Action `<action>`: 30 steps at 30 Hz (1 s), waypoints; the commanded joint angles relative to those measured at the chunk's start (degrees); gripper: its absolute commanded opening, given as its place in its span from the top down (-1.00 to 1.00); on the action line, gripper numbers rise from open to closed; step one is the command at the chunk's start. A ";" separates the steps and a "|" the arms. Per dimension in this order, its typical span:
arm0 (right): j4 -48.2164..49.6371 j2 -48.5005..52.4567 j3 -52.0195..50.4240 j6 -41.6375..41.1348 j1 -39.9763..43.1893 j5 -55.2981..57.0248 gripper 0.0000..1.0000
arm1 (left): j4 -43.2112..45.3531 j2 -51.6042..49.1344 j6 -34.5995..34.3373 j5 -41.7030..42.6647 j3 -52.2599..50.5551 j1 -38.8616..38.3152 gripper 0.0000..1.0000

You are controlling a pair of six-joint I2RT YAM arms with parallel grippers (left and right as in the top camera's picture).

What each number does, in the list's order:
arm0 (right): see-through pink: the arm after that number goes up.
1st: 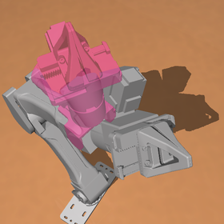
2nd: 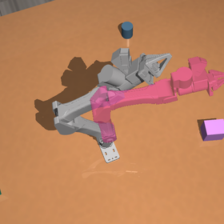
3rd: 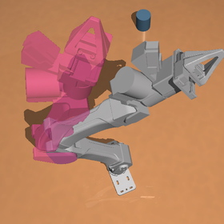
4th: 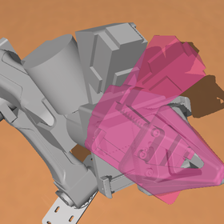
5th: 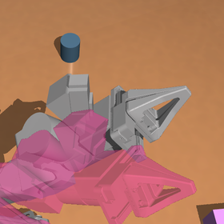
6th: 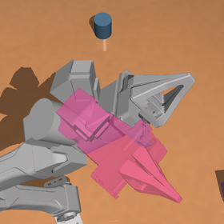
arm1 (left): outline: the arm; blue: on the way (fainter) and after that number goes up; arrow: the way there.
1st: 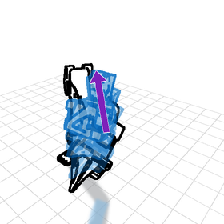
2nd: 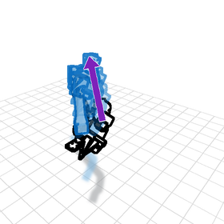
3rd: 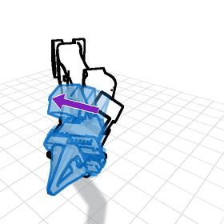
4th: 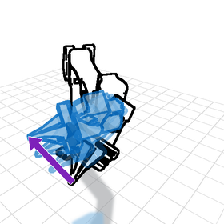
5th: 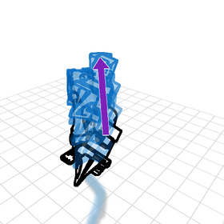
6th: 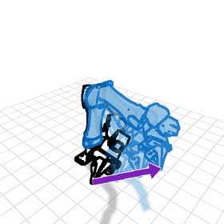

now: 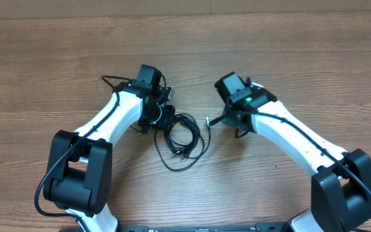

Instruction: Untangle cables

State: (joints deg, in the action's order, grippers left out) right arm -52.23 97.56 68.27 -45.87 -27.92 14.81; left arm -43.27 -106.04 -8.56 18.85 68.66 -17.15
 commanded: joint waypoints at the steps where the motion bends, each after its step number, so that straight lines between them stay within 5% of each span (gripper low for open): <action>1: -0.55 -1.11 1.14 -2.43 2.67 -1.33 0.93 | -0.04 -0.59 0.20 0.00 0.85 0.37 0.92; 4: 2.10 -1.11 1.11 7.43 3.08 -12.94 0.89 | 0.02 -0.59 0.20 -0.02 0.85 0.37 0.92; 7: 5.07 -1.11 1.11 19.43 2.56 -26.97 0.25 | 0.07 -0.59 0.20 -0.07 0.85 0.37 0.91; 9: 5.70 -1.09 1.11 25.64 1.68 -35.04 0.07 | 0.02 -0.59 0.20 -0.48 0.85 0.37 0.91; 21: 7.19 2.62 -2.14 26.40 -5.60 -28.74 0.02 | 0.04 -0.59 0.17 -1.03 0.85 0.37 0.92; 30: 19.67 7.39 -4.52 26.40 -7.76 -24.70 0.14 | 0.04 -0.59 -0.48 -1.01 0.85 0.35 0.92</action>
State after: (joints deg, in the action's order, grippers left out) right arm -33.91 104.22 64.12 -20.56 -35.38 -11.11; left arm -43.27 -106.04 -8.58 18.20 68.66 -17.15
